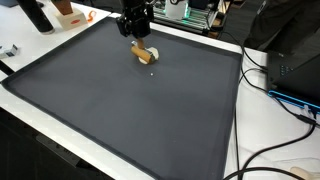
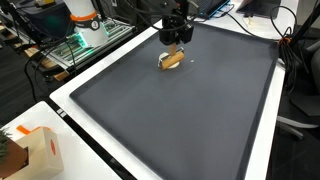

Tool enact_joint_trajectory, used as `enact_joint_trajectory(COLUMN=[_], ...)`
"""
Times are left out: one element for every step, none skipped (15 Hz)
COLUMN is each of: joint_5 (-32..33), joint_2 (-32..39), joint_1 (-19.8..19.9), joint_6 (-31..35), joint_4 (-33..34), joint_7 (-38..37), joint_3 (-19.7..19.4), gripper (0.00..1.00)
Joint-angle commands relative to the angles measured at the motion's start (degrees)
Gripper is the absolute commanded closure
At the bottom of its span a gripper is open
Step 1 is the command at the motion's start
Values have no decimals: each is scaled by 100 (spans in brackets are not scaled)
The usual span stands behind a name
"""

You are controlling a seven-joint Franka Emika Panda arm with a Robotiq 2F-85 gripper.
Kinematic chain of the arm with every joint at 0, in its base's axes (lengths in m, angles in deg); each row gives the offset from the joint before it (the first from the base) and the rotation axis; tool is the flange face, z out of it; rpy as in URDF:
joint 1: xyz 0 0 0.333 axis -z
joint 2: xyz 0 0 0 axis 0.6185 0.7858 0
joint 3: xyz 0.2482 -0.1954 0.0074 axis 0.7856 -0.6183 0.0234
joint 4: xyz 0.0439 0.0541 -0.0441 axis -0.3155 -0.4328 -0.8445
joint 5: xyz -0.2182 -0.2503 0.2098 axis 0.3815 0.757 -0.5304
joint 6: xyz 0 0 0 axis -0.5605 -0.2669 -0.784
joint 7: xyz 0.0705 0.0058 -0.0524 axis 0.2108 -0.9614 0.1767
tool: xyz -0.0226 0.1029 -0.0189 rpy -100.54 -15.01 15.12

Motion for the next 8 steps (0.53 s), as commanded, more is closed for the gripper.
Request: enact_joint_trajectory(joint_5=[105, 58, 18, 36, 58, 37, 37, 21], joint_2=[238, 255, 278, 309, 335, 353, 375, 395], joint_1=[18, 28, 36, 33, 30, 34, 34, 37], joint_6=[-222, -327, -467, -620, -728, -785, -864, -941], joint_4=[74, 106, 154, 210, 257, 292, 325, 358], joint_7=[211, 354, 489, 546, 587, 659, 684, 749], joint_3=[47, 60, 74, 74, 73, 79, 81, 88], gripper=[81, 81, 81, 81, 81, 81, 81, 81])
